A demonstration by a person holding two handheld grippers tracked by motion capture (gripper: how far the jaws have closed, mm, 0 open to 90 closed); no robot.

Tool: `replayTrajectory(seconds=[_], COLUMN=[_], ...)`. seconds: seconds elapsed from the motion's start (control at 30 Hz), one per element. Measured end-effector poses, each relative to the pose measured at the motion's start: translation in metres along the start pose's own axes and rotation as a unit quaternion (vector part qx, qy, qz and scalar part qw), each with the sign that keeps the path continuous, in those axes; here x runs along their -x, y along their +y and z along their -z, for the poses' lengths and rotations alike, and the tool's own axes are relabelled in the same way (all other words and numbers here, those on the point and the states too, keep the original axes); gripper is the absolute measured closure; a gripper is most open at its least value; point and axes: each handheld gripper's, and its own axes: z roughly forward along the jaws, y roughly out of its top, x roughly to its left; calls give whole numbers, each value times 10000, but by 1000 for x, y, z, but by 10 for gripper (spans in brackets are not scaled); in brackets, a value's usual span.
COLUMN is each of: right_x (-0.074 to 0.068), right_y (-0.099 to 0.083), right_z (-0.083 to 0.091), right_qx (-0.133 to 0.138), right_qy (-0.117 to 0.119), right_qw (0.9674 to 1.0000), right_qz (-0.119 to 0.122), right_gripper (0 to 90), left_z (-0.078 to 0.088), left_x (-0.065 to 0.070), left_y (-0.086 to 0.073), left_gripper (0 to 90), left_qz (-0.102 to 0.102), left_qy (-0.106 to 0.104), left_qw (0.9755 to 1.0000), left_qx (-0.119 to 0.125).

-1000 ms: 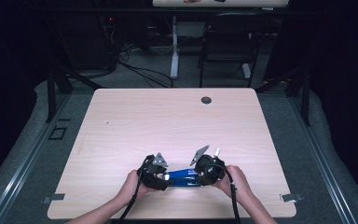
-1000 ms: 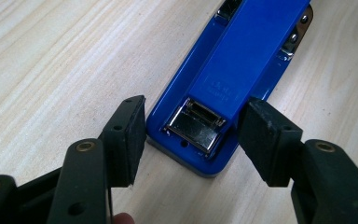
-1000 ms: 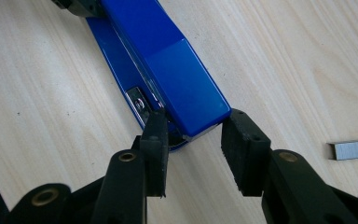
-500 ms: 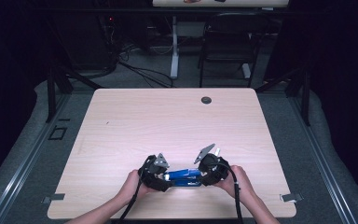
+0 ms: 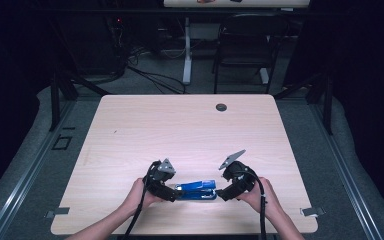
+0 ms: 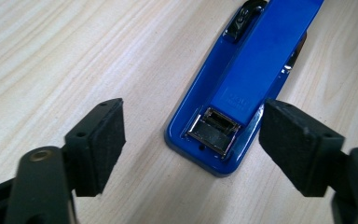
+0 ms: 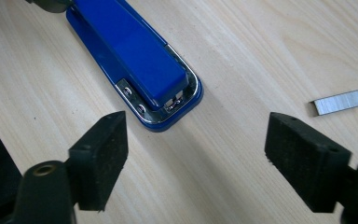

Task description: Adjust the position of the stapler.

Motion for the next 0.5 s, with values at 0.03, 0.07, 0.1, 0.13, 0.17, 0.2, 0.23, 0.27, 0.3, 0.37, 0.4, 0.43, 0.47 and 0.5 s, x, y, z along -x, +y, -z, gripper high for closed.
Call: replayTrajectory(seconds=[0.03,0.07,0.1,0.13,0.17,0.2,0.23,0.27,0.3,0.37,0.4,0.43,0.47,0.5], right_x=[0,1,2,2,3,3,4,4,4,6,7,8,8,7], right_y=[0,-1,-1,-2,-3,-4,-6,-7,-8,-11,-11,-12,-13,-14], right_z=[1,2,2,3,3,3,4,5,5,5,6,6,6,6], right_qx=[18,2,40,61,5,41,71,61,45,-36,-77,-93,-80,-89], right_qy=[1,-1,40,41,41,58,92,87,38,12,20,-17,-52,-46], right_qw=[10000,10000,9999,9998,9999,9998,9997,9997,9997,9995,9995,9993,9992,9991], right_qz=[-51,-91,-123,-170,-159,-208,-230,-221,-247,-314,-310,-374,-397,-419], right_gripper=[196,175,158,146,135,120,76,49,34,29,29,29,28,28], left_z=[1,2,3,4,5,6,6,7,7,8,8,8,9,10], left_x=[-1,-1,-2,-2,-3,-3,-4,-4,-4,-3,-2,-1,0,2], left_y=[0,0,0,0,1,2,3,5,6,8,9,10,12,13], left_gripper=[204,195,184,168,157,155,151,149,145,140,137,127,120,114], left_qz=[-1,-4,-1,5,-2,-10,1,-7,-6,-50,-75,-74,-105,-130], left_qy=[-13,-22,17,13,31,23,21,31,25,16,17,14,23,28], left_qw=[10000,10000,10000,10000,10000,9999,9999,9999,9998,9998,9998,9998,9997,9997], left_qx=[1,12,44,58,79,119,138,159,177,197,191,195,204,215])
